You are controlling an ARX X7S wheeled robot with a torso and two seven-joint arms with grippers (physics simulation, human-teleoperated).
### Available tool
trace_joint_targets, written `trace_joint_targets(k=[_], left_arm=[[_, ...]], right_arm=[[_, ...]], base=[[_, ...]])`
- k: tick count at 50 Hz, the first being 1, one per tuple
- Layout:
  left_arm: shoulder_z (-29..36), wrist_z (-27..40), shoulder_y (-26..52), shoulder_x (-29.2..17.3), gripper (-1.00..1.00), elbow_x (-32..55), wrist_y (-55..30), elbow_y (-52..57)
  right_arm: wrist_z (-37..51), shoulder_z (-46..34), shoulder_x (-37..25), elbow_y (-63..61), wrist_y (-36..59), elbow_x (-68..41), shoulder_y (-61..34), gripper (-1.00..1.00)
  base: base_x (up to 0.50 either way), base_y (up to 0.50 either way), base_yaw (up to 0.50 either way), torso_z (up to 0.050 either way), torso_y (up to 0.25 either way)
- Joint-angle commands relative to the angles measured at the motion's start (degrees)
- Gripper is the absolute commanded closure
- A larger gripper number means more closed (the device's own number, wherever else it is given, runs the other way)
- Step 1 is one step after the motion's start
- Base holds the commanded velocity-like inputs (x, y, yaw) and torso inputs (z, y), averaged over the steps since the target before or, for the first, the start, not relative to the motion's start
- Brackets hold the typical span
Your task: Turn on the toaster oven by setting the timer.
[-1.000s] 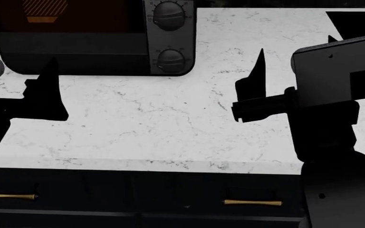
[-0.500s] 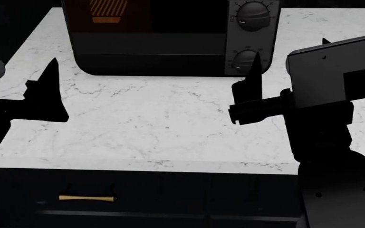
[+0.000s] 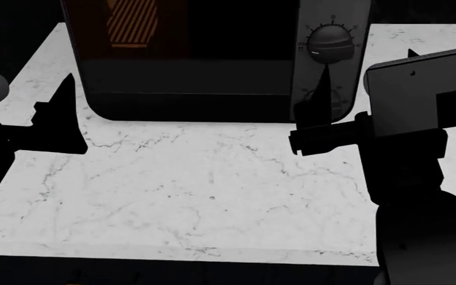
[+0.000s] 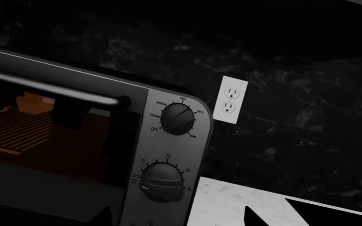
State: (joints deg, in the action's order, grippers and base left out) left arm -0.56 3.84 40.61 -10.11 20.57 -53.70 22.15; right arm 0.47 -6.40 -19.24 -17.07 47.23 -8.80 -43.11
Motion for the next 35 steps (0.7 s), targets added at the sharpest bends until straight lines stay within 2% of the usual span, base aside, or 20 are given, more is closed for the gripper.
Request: trace_joint_targets(k=[1, 16, 26, 35], left_arm=[[0.16, 0.27, 0.04, -0.22, -1.00, 0.48, 0.13, -0.02], [0.57, 0.67, -0.07, -0.53, -1.00, 0.90, 0.43, -0.01], [0.65, 0.75, -0.44, -0.84, -1.00, 1.11, 1.09, -0.35], [0.78, 1.02, -0.54, -1.02, -1.00, 1.50, 0.96, -0.02]], right_arm=[[0.05, -0.22, -0.14, 0.35, -0.04, -0.12, -0.35, -1.00], [0.18, -0.80, -0.20, 0.69, -0.86, -0.13, 0.16, -1.00], [0.11, -2.77, -1.19, -0.52, -0.28, 0.76, 0.47, -1.00], [-3.61, -17.31, -11.58, -7.21, 7.16, 9.10, -2.68, -1.00]], base=[[0.39, 0.00, 0.00, 0.000, 0.000], [0.39, 0.00, 0.00, 0.000, 0.000], [0.00, 0.00, 0.00, 0.000, 0.002], [0.00, 0.00, 0.00, 0.000, 0.000]])
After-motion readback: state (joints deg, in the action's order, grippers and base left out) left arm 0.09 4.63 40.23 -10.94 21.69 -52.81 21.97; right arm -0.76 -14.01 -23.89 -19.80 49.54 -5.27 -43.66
